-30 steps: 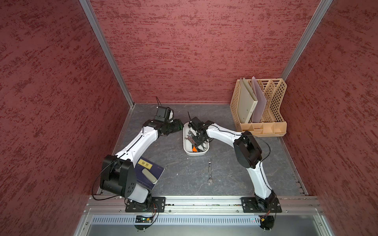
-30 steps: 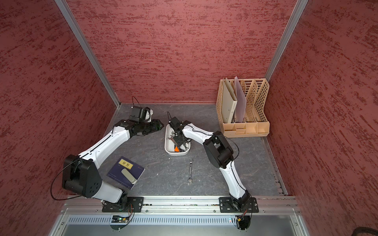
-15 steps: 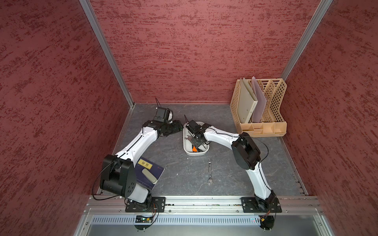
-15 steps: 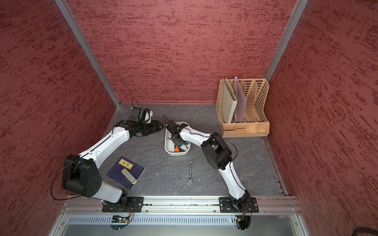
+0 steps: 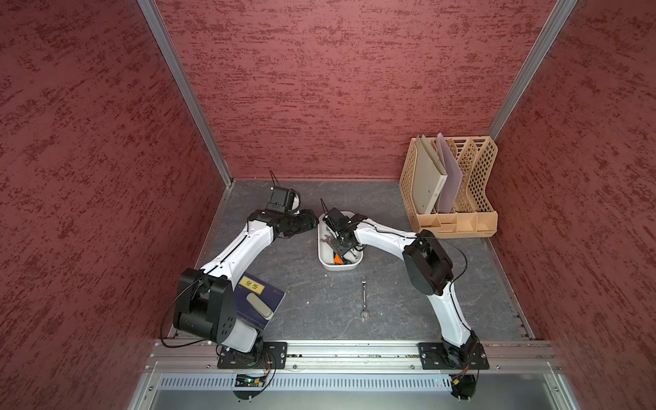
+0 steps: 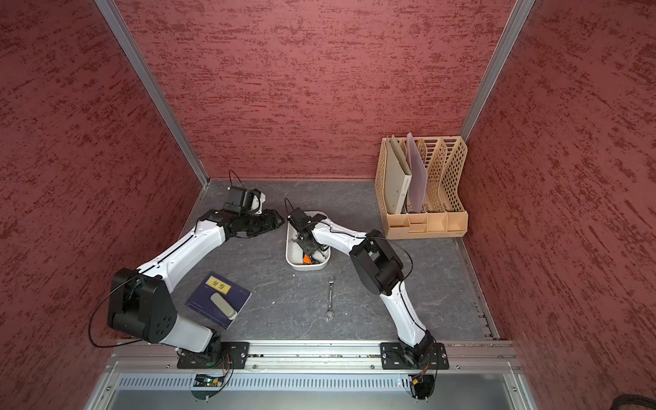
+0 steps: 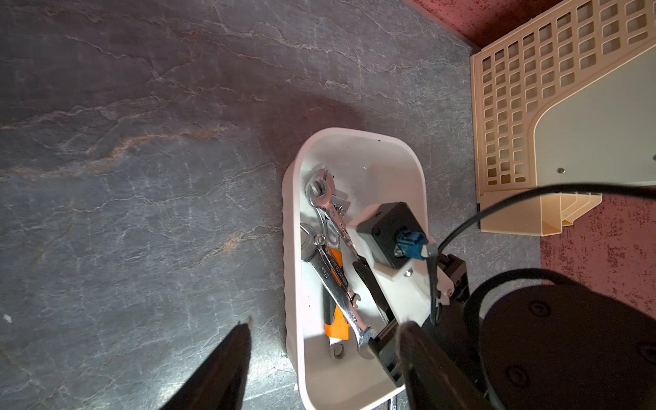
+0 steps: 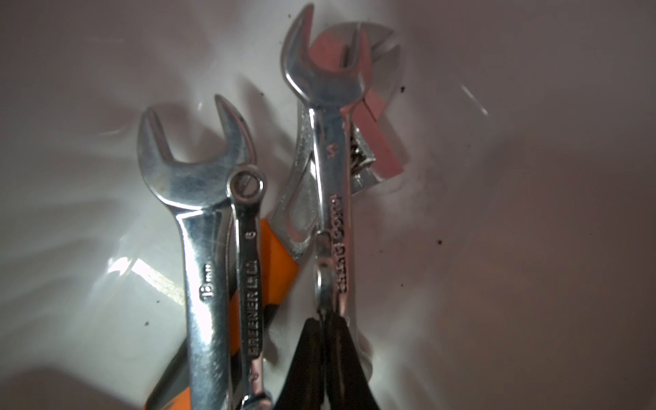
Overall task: Take out the wrench from the storage box
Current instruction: Pick up the wrench from the storage box, then place the wrench at the center of the board.
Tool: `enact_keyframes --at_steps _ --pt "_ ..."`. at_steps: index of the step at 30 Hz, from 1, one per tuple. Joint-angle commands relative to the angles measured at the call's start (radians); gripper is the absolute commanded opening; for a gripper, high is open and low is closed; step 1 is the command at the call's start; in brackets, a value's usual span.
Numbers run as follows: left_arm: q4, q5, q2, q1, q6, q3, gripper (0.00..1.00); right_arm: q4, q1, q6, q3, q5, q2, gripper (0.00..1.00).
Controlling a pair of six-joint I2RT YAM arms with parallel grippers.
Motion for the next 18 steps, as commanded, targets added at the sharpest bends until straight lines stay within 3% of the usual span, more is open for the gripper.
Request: enact_keyframes --at_steps 1,8,16,18 --pt "0.021 0.010 -0.014 0.000 -0.005 -0.013 0.70 -0.012 -0.005 0.036 0.056 -0.019 -0.011 0.00" --pt "0.022 -0.002 -0.035 0.000 -0.005 -0.019 0.71 -0.025 -0.014 0.054 0.133 -0.005 -0.021 0.00" --pt "0.037 -0.031 -0.087 -0.006 0.015 -0.042 1.00 -0.021 -0.022 0.096 0.178 -0.016 -0.093 0.00" --pt "0.031 -0.050 -0.099 -0.009 0.023 -0.043 1.00 -0.018 -0.022 0.114 0.168 -0.024 -0.122 0.00"
